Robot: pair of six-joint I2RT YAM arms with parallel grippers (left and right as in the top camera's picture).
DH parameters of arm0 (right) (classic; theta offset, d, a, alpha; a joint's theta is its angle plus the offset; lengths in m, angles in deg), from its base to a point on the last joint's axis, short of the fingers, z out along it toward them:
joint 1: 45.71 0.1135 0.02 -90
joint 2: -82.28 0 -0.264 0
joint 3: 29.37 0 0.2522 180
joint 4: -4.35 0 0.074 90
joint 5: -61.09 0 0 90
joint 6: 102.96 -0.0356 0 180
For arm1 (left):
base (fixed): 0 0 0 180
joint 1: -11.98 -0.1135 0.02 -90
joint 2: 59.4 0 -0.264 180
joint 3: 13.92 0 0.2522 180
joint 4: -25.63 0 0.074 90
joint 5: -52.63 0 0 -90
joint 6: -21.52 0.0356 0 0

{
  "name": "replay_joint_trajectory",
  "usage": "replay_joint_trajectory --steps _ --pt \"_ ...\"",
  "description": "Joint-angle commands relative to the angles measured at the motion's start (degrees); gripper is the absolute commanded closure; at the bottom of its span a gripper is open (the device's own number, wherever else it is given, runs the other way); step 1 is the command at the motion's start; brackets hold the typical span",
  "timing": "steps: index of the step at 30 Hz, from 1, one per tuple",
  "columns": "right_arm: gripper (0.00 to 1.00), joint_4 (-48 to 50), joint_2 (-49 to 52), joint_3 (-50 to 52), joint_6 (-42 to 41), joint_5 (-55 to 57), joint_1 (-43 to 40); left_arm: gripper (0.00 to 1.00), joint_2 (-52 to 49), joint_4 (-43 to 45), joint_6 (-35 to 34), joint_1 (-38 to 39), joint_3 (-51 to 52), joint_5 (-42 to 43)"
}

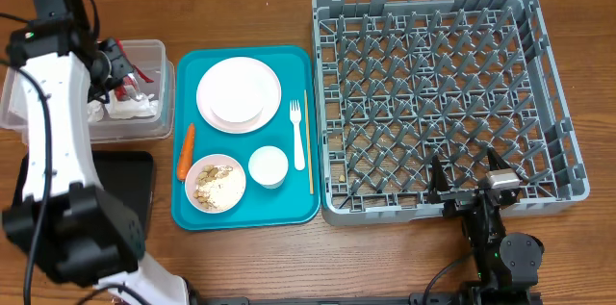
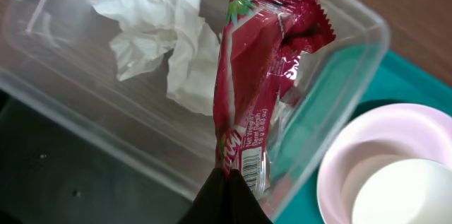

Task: Sort waste into correct bins and load items into the dishwasher
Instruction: 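Lift the red wrapper and release it into the clear bin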

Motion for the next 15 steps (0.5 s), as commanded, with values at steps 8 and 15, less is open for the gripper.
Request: replay_joint_trajectory --steps 8,15 --pt "0.0 0.26 -0.63 0.61 -0.17 0.2 -0.2 0.45 -4.26 2.08 0.37 0.07 -0.87 0.04" --pt "0.0 0.26 -0.63 0.61 -0.17 0.2 -0.2 0.16 -2.1 -0.5 3.87 0.15 -2.14 10.05"
